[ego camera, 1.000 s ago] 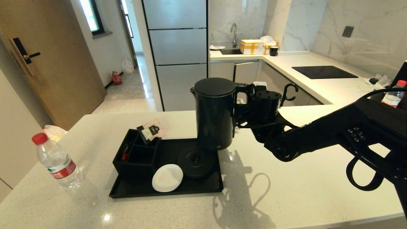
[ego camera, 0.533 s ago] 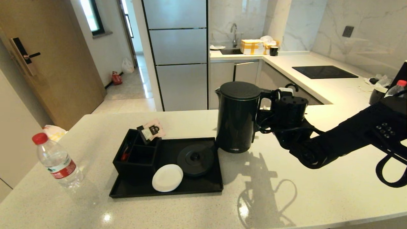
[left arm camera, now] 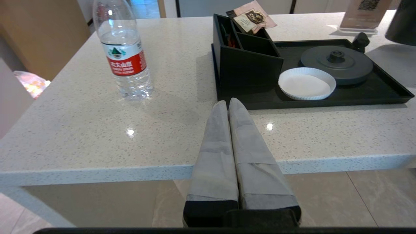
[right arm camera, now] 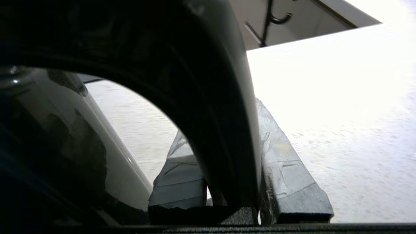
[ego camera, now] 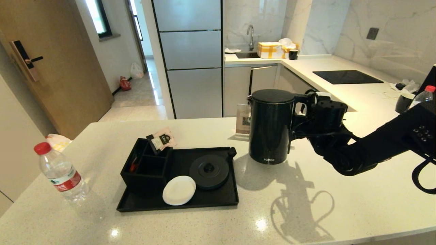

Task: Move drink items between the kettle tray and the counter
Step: Place it on the right

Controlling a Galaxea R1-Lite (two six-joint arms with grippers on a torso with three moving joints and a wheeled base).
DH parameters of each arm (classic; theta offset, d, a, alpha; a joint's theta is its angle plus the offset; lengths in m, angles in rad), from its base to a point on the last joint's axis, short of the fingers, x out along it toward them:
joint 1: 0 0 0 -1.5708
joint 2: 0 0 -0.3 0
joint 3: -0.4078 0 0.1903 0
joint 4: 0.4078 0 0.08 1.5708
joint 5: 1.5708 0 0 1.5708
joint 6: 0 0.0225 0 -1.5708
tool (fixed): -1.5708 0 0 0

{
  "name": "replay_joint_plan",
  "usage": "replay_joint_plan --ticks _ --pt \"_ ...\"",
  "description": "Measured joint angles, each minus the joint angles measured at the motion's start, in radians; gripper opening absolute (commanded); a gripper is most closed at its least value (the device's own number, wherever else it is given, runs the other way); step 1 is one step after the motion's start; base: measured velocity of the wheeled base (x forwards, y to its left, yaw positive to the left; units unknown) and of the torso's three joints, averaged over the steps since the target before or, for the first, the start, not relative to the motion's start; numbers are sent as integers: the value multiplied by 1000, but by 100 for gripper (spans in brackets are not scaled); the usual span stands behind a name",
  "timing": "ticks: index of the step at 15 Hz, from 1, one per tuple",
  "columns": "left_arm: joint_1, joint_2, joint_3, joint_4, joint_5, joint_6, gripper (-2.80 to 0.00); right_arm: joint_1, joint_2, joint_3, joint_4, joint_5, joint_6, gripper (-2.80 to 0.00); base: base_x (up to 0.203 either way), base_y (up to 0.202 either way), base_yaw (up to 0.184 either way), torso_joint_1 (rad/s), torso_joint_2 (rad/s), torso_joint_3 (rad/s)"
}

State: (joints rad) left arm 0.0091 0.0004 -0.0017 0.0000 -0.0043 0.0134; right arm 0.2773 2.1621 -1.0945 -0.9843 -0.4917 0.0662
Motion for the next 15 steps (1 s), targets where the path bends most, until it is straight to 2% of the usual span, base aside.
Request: replay_joint_plan --ticks 12,13,15 --pt "0 0 0 0 0 0 -280 -54 75 6 -9 3 2 -280 0 0 0 0 0 0" --pt "0 0 0 0 0 0 -280 -54 77 7 -9 4 2 0 0 0 0 0 0 0" --pt "0 0 0 0 0 0 -280 -55 78 8 -11 3 3 0 0 0 0 0 0 0"
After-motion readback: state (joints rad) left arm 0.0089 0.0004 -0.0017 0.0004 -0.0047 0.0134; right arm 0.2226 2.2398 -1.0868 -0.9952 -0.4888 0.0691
